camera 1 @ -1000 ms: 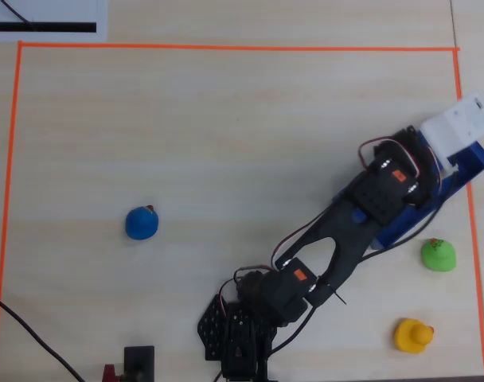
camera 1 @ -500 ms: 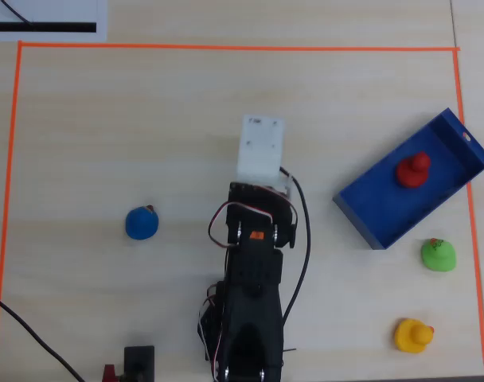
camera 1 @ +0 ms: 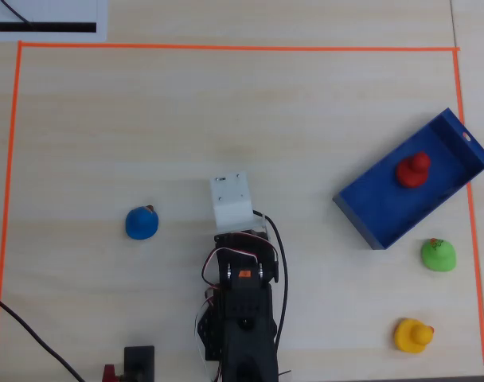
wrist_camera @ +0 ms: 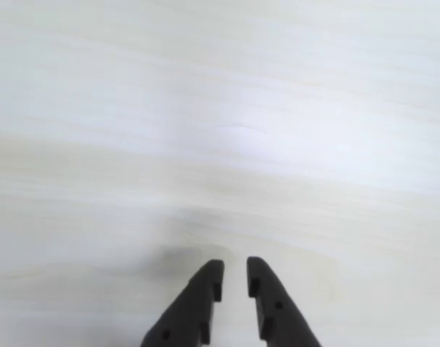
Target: Grasp red duck and put it into box.
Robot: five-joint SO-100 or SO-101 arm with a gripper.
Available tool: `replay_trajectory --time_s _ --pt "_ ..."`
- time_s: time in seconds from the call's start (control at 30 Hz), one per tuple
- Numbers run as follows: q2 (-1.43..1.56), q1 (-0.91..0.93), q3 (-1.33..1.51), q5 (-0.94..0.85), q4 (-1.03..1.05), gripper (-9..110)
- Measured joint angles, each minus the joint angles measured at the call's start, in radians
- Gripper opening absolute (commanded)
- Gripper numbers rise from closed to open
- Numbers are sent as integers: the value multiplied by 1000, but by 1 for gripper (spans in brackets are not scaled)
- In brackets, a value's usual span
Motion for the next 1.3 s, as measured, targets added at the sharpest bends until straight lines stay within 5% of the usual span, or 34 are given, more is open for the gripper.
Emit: replay_trajectory --time_s 1.3 --pt "186 -54 163 94 -3 1"
